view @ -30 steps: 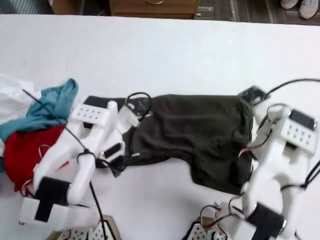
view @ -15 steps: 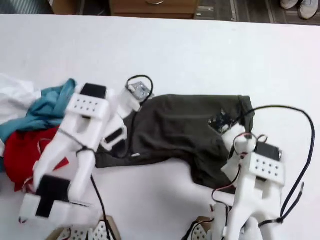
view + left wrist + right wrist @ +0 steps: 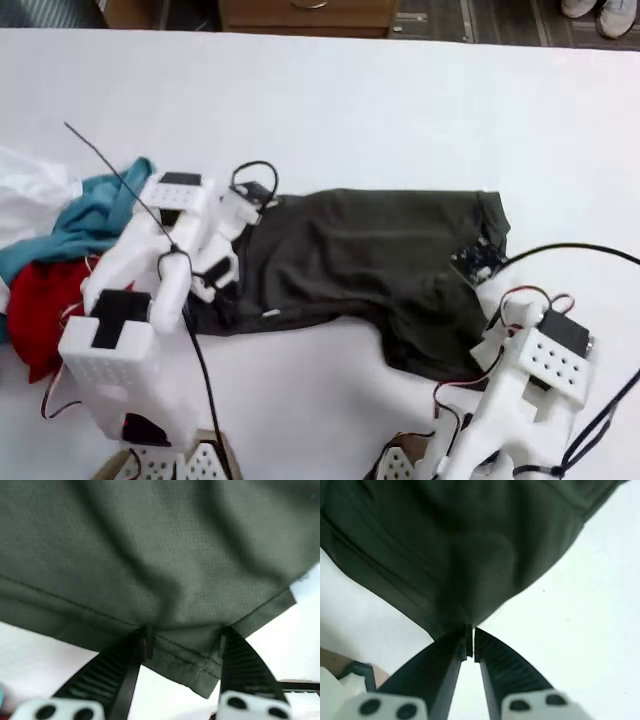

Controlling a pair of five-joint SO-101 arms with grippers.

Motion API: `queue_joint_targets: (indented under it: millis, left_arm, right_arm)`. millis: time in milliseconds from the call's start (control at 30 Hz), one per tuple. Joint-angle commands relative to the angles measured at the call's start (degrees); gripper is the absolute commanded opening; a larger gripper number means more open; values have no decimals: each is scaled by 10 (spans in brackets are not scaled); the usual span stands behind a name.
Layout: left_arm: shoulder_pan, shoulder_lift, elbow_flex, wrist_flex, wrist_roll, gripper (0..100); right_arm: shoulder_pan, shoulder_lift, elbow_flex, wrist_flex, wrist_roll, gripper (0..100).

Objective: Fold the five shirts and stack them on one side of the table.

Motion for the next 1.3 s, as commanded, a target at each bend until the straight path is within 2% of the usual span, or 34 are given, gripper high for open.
queue_joint_targets:
  millis: [0, 200, 367, 500, 633, 733, 900, 1033, 1267]
  left_arm:
    - [-7, 2, -7, -4, -6, 246]
    - [-6, 2, -7, -3, -5, 246]
    - [-4, 2, -7, -3, -5, 246]
    - [-5, 2, -7, -3, -4, 246]
    - [-7, 2, -7, -1, -4, 246]
    - [-7, 1, -7, 5, -6, 246]
    - [-7, 1, -7, 5, -6, 246]
    - [-7, 1, -7, 5, -7, 246]
    - [-7, 1, -7, 4, -7, 246]
  right_arm:
    - [28, -21, 0, -4, 29, 20]
    - [25, -22, -11, -5, 32, 20]
    - [-40, -21, -21, -4, -44, 20]
    - [-89, -20, 11, -7, -53, 20]
    - [-98, -20, 57, -75, -50, 20]
    - [-87, -18, 82, -120, -48, 20]
    - [-44, -21, 83, -125, -41, 20]
    - [0, -21, 83, -123, 18, 20]
    - [61, -22, 83, -121, 57, 20]
